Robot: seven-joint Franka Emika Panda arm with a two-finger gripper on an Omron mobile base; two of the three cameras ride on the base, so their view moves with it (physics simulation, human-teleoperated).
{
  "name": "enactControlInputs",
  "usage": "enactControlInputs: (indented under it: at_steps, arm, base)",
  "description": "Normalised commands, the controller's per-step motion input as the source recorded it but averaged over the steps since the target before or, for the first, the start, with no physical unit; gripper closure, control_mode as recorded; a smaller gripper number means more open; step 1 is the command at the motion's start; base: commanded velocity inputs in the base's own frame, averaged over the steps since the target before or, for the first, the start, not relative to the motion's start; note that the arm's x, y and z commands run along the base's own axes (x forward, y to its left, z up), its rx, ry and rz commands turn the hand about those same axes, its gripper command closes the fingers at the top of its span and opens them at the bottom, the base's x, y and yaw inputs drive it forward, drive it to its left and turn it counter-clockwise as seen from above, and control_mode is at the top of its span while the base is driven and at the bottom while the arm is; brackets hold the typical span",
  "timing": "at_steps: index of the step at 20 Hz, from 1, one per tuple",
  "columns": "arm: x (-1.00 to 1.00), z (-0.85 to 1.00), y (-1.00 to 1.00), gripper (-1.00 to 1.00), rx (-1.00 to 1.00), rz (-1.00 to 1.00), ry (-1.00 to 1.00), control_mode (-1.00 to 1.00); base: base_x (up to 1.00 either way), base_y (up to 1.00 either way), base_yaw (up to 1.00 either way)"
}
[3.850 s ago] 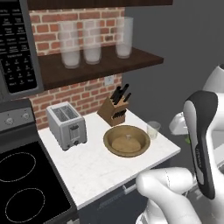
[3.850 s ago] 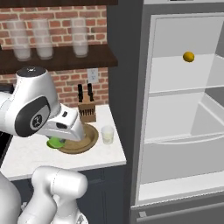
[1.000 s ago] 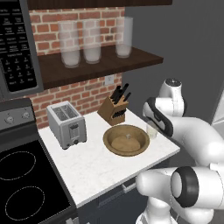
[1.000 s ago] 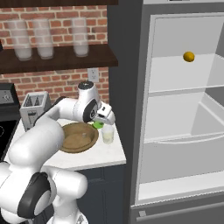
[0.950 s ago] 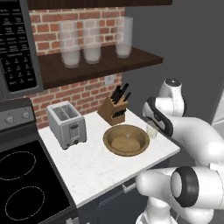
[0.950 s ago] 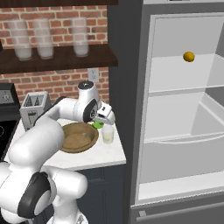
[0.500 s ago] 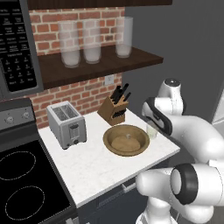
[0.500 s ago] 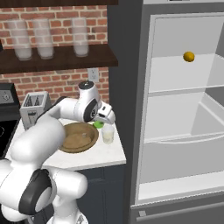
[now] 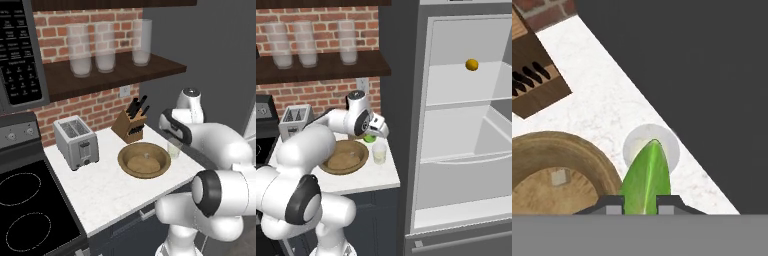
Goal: Grab a lemon wedge from the fridge and one ice cube from the ice bowl, and put them in the glass of lemonade.
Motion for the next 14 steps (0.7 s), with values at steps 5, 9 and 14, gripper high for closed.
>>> enactControlInputs:
  at_steps: [5, 9, 14]
  arm:
    - [0.24, -0.02, -0.18, 1.00, 0.00, 0.00, 0.01, -1.00]
    - [0.34, -0.10, -0.06, 1.00, 0.00, 0.00, 0.04, -1.00]
    - [0.15, -0.36, 0.00, 1.00, 0.00, 0.00, 0.03, -1.00]
  base:
    - [0.00, 0.00, 0.00]
    - [0.00, 0.00, 0.00]
    - [0.00, 0.00, 0.00]
